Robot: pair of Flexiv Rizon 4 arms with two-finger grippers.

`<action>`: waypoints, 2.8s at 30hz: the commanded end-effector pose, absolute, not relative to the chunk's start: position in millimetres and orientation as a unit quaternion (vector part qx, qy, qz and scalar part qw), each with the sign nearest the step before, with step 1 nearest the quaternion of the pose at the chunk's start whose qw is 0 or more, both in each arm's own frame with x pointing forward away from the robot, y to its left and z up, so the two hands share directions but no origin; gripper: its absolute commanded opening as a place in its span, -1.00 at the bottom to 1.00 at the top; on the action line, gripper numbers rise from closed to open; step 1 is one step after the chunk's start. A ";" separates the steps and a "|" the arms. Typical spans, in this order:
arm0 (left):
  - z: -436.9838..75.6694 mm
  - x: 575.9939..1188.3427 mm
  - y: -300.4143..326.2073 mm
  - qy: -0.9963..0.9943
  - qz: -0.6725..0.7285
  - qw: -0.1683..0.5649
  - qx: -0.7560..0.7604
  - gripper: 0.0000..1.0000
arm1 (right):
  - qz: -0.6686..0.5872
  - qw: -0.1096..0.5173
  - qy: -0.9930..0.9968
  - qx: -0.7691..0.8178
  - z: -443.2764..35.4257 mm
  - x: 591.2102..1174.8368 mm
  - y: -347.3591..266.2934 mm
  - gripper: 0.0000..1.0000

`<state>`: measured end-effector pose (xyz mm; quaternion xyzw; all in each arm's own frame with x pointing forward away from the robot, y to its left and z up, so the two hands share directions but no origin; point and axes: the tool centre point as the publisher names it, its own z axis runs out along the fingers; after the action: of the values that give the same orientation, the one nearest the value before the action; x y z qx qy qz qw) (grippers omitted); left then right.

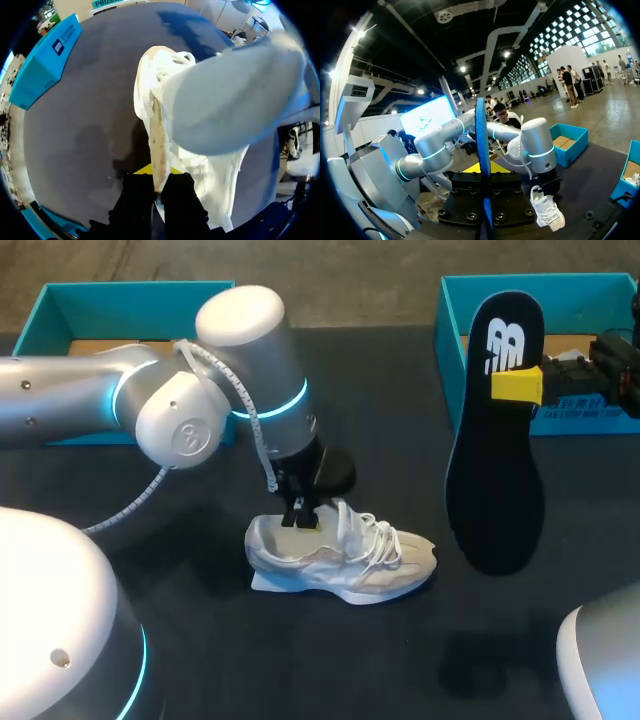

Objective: Take the shoe out of the shoebox, open the shoe tongue, remove and reinsert the insole, then place the shoe into the shoebox

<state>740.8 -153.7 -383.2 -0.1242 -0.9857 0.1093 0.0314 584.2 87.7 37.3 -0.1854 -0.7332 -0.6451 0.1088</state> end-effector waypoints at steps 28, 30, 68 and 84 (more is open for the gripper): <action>-293.9 718.7 -161.3 -0.794 0.061 0.061 -0.601 -1.00 | -0.643 0.111 -0.735 -0.185 38.8 588.5 90.1 -1.00; -295.8 716.3 -159.4 -0.772 0.046 0.062 -0.630 -1.00 | -0.643 0.111 -0.735 -0.185 38.8 588.5 90.1 -1.00; -347.7 669.1 -184.3 -0.699 0.030 0.086 -0.710 -1.00 | -0.643 0.111 -0.735 -0.185 38.8 588.5 90.1 -1.00; -371.9 665.0 -199.7 -0.707 0.043 0.092 -0.699 -1.00 | -0.643 0.111 -0.735 -0.185 38.8 588.5 90.1 -1.00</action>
<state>664.0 -197.1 -366.1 -0.7003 -0.7066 0.0404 0.0930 584.8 87.9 37.4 -0.1852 -0.7333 -0.6450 0.1092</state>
